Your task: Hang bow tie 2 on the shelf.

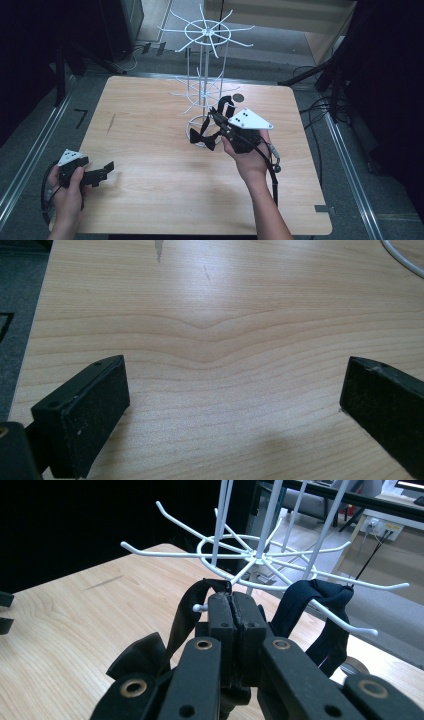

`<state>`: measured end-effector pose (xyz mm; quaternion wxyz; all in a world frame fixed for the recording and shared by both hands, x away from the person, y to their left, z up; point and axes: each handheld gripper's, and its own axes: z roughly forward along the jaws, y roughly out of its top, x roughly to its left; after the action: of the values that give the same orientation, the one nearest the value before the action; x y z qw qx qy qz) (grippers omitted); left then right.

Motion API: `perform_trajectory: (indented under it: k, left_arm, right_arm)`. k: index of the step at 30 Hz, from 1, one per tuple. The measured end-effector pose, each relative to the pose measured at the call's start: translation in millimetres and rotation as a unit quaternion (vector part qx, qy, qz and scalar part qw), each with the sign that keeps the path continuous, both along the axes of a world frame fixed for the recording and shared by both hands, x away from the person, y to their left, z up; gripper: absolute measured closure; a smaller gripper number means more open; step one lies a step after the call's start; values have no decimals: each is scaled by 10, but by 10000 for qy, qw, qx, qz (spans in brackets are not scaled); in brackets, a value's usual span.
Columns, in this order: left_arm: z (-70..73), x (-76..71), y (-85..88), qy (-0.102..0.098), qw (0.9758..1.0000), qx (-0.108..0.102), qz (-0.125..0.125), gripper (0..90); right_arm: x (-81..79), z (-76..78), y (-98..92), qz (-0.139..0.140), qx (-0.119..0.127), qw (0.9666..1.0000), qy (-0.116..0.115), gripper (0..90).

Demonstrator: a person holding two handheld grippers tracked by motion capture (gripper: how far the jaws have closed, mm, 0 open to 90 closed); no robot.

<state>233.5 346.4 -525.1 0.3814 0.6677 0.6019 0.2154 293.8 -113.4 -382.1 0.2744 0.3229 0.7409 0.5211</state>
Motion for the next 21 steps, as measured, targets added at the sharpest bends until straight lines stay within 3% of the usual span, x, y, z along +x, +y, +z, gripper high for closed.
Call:
perform_trajectory:
  k: [21]
  left_arm:
    - [-3,2,4,-2,10000,-33,4,0]
  right_arm:
    - [203,-95,63,-111,167,9995,234,898]
